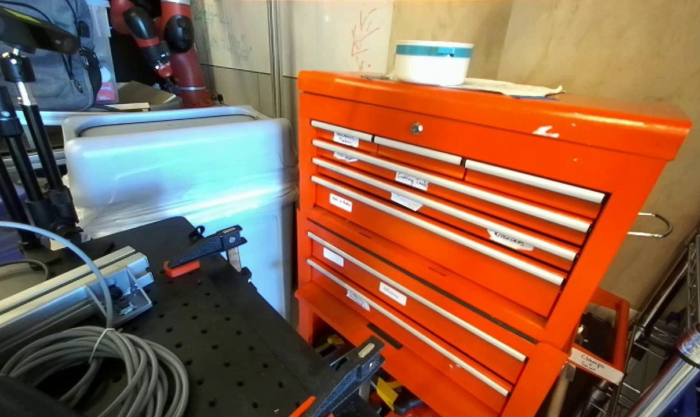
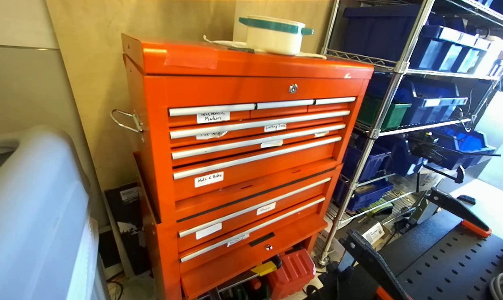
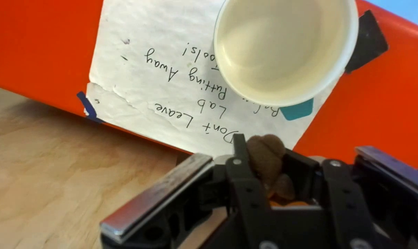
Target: Put the brown doll in the white bowl
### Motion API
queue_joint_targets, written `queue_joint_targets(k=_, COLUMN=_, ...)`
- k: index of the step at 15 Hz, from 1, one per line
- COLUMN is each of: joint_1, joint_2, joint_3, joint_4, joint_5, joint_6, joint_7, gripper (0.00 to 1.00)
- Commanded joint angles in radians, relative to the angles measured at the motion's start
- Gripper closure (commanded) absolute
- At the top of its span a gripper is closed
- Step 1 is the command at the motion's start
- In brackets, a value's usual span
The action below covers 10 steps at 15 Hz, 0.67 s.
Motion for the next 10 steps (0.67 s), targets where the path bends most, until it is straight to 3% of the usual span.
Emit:
queue_joint_targets(k=1, joint_1=-0.018, joint_2=-0.034, joint_3=0.019, joint_4=-0.064, joint_5=0.034, joint_6=-0.036, joint_7=-0.036, gripper=0.96)
queue_joint_targets(k=10, joint_1=-0.042, joint_2=-0.052, joint_3=0.019, joint_4=-0.199, joint_5=0.075, joint_6=-0.058, joint_7=-0.064, gripper=0.96)
